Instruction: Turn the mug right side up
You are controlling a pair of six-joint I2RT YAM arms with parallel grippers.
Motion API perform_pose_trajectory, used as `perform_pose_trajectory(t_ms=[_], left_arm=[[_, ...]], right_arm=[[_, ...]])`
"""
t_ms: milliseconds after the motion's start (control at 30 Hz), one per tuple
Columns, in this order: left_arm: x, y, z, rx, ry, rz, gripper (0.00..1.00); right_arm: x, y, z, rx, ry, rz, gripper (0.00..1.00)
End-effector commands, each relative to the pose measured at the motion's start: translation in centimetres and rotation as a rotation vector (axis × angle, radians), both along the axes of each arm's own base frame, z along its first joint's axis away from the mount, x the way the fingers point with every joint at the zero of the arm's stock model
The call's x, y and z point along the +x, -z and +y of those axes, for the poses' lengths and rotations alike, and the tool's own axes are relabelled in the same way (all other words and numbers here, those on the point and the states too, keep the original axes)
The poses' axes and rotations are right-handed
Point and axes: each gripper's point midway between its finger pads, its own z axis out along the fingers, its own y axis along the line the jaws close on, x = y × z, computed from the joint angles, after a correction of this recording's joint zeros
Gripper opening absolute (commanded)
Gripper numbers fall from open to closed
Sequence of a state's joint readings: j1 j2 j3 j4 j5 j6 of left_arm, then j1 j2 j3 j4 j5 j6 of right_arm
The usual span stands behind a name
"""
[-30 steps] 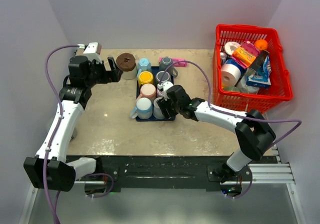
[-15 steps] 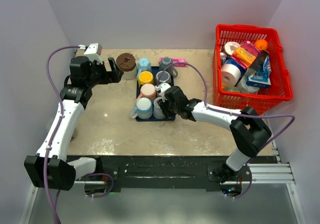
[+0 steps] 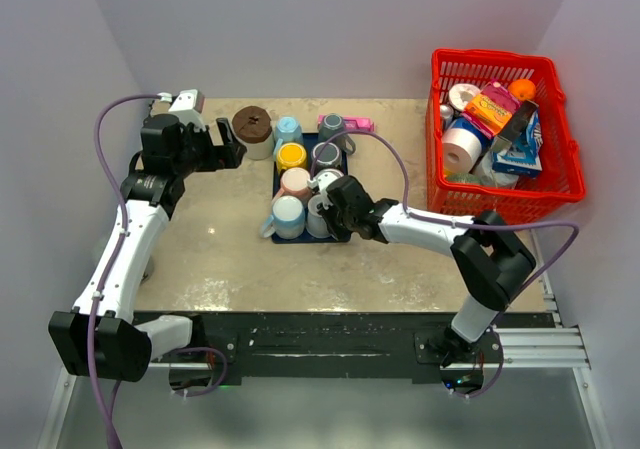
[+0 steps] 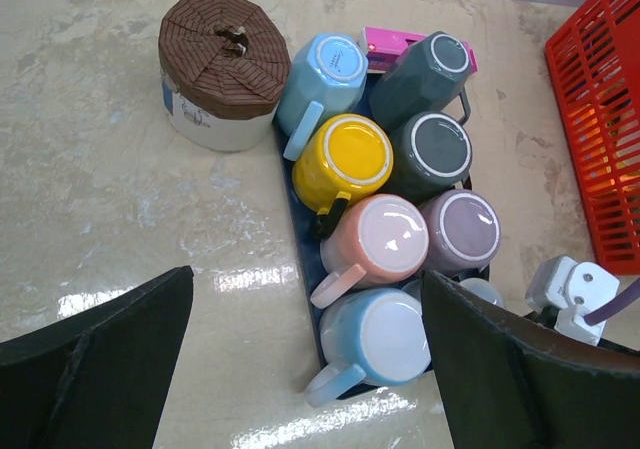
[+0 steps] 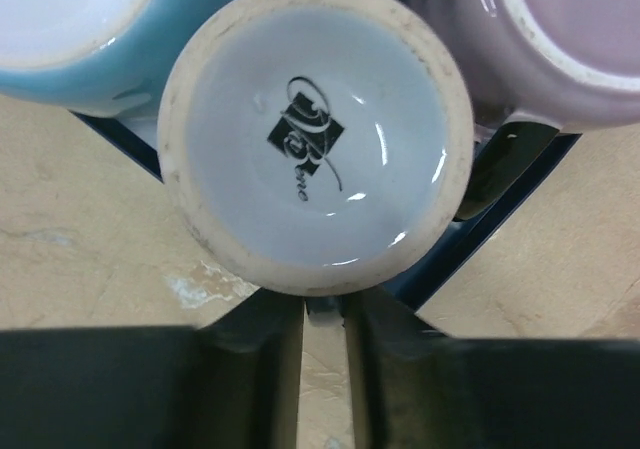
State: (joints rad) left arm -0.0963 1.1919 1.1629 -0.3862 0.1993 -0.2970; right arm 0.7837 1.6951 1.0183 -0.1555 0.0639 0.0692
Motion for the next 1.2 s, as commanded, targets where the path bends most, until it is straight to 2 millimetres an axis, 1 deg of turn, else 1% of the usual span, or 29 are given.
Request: perform_pose_trajectory(t_ms=[0,133,167,200,267,300,400,433,500,533,633,667,733,767,800,833,867,933,967,1000,1033,1100,1133,1167], left_arm=[[-0.1,-0.1,0.5,-0.002,-0.026,-0.002,0.99],[-0.3,-0.2,0.4,-0.007,-0.022,-0.004,0.99],[-0.4,-0.3,0.4,-0.01,-0.02,-0.007,0.99],[-0.4,-0.3,0.2,-0.014,-0.013,-0.006,0.99],[-0.6,-0.5,0.1,-0.022,-0.008,-0.009,0.99],[-0.7,-0.5,-0.1,-0.028,-0.001,-0.007,0.99],[-1.2,-0.6,-0.4,-0.042,0.013,-0.009,0.99],[-1.2,-0.6,-0.5,-0.047,0.016,-0.009,0.99],[-1.7,-0.8,-0.7,-0.059,0.03,-0.014,0.99],[-1.9,-0.8,-0.8,-0.064,0.033,-0.017,0.99],[-2.5,-1.4,-1.2,-0.089,0.047,-0.035,0.99],[-2.7,-1.6,-1.3,-0.101,0.053,-0.041,0.99],[-3.6,-2.1,-1.8,-0.122,0.079,-0.061,0.99],[-3.9,-2.6,-2.3,-0.146,0.106,-0.077,0.99],[-4.3,-2.8,-2.6,-0.16,0.118,-0.084,0.99],[-5.0,-3.1,-2.9,-0.18,0.134,-0.103,0.99],[-5.6,-3.4,-3.5,-0.203,0.173,-0.113,0.99],[-7.0,-3.8,-4.4,-0.252,0.22,-0.147,0.99],[-7.9,-4.0,-5.2,-0.28,0.275,-0.155,0.99],[-8.5,-4.2,-5.5,-0.298,0.294,-0.167,0.99],[-9.3,-4.6,-5.8,-0.333,0.308,-0.198,0.99],[-10.4,-5.2,-6.2,-0.377,0.333,-0.233,0.99],[-11.2,-5.7,-6.4,-0.418,0.34,-0.261,0.99],[-11.7,-6.6,-6.7,-0.439,0.372,-0.303,0.99]], right_arm=[[1.0,-1.9,0.4,0.019,0.008,-0.057,0.0],[0.9,-2.9,0.1,0.018,0.017,-0.058,0.0],[0.6,-3.0,-0.1,0.013,0.016,-0.049,0.0],[0.4,-3.7,0.1,0.031,0.01,-0.05,0.0],[-0.2,-4.2,-0.2,0.038,0.005,-0.036,0.0],[-0.5,-5.2,-0.1,0.059,0.003,-0.042,0.0],[-1.3,-6.4,-0.3,0.092,-0.004,-0.033,0.0],[-1.7,-7.6,-0.3,0.118,-0.01,-0.043,0.0],[-2.2,-8.7,-0.5,0.146,-0.01,-0.042,0.0],[-2.5,-10.1,-0.5,0.177,-0.012,-0.065,0.0],[-3.1,-12.5,-0.4,0.244,-0.012,-0.077,0.0],[-3.3,-14.0,-0.4,0.279,-0.012,-0.098,0.0],[-3.4,-16.2,-0.2,0.341,0.003,-0.119,0.0],[-3.5,-18.2,-0.3,0.39,0.011,-0.152,0.0],[-3.6,-19.6,-0.1,0.445,0.027,-0.159,0.0],[-3.6,-20.8,0.0,0.486,0.035,-0.171,0.0],[-3.7,-23.1,0.3,0.563,0.04,-0.207,0.0],[-4.2,-25.7,1.1,0.678,0.045,-0.189,0.0],[-4.1,-27.4,1.5,0.741,0.046,-0.204,0.0],[-4.3,-28.8,1.9,0.799,0.056,-0.187,0.0],[-4.2,-29.6,2.0,0.832,0.066,-0.187,0.0],[-4.1,-32.0,2.4,0.922,0.08,-0.187,0.0],[-4.1,-32.8,2.5,0.955,0.09,-0.189,0.0],[-4.0,-34.0,2.7,1.002,0.082,-0.201,0.0]])
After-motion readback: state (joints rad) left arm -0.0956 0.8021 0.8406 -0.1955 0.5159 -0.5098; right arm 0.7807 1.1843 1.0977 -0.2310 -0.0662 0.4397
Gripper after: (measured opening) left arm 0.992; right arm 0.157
